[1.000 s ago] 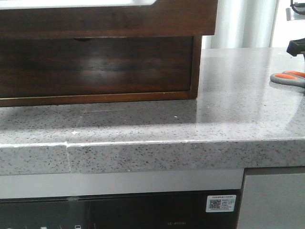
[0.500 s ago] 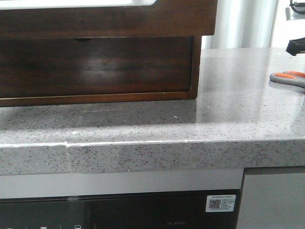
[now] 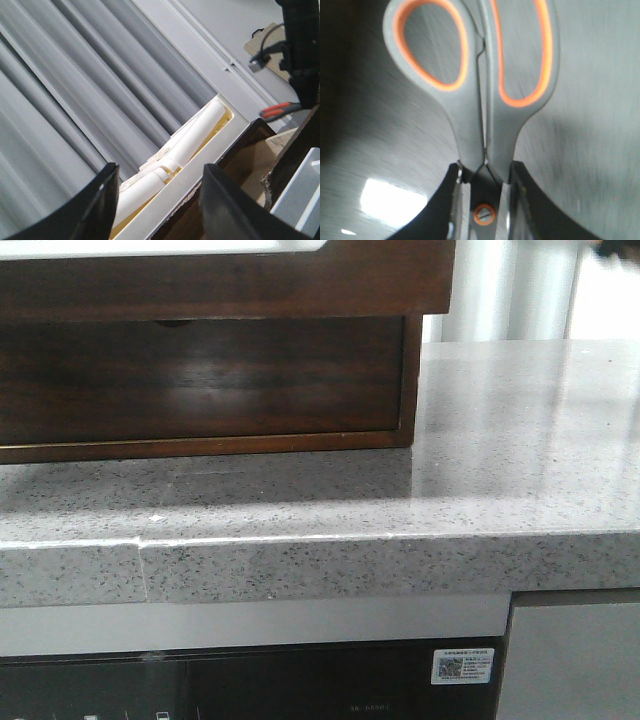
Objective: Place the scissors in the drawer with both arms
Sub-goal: 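Lift the scissors with the right gripper and carry them over the drawer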
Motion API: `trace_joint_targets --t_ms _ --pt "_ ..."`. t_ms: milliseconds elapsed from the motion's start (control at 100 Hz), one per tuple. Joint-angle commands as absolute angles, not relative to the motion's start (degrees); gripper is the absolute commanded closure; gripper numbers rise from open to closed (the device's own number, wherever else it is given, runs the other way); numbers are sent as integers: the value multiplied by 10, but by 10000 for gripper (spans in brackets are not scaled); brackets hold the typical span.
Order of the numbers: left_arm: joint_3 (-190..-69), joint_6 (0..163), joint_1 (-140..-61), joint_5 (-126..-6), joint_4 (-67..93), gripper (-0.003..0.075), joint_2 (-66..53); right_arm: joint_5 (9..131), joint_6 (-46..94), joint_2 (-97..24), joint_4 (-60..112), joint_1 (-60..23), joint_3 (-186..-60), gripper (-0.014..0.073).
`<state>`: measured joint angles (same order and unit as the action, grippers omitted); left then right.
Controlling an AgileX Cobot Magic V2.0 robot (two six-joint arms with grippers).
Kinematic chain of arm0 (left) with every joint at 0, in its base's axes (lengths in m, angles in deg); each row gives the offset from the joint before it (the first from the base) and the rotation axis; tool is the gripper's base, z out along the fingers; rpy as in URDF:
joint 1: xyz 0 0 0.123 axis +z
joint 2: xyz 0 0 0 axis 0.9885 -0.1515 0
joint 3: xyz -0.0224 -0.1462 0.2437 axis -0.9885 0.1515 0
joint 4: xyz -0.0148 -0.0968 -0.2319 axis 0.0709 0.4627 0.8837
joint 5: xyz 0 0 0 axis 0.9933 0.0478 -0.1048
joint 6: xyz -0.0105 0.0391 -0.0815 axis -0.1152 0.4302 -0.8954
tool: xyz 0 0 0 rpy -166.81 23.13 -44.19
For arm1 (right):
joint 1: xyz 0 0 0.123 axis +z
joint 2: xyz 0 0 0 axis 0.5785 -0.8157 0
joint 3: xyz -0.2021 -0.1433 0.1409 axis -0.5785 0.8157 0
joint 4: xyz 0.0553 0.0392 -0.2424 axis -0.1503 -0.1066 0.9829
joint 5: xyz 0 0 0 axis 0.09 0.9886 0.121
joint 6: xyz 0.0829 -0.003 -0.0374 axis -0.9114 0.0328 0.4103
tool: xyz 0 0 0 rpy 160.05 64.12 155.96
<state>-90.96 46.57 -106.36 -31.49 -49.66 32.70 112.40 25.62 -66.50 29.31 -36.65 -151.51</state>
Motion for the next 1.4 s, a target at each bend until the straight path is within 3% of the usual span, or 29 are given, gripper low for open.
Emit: trace_joint_targets --t_ms 0,270,610,1160,1390 --pt "-926 458 -1067 -292 -478 394 323 1083 276 -609 277 -339 -1563 718" --pt "-926 458 -1067 -303 -478 394 323 1078 350 -568 277 -189 -1642 718" --pt "-926 458 -1067 -303 -478 394 323 1056 500 -595 277 -22 -1645 718" --pt "-926 458 -1067 -303 -478 395 323 1054 504 -712 277 22 -1645 718" --pt "-926 458 -1067 -303 -478 440 323 1056 504 -724 277 22 -1645 718"
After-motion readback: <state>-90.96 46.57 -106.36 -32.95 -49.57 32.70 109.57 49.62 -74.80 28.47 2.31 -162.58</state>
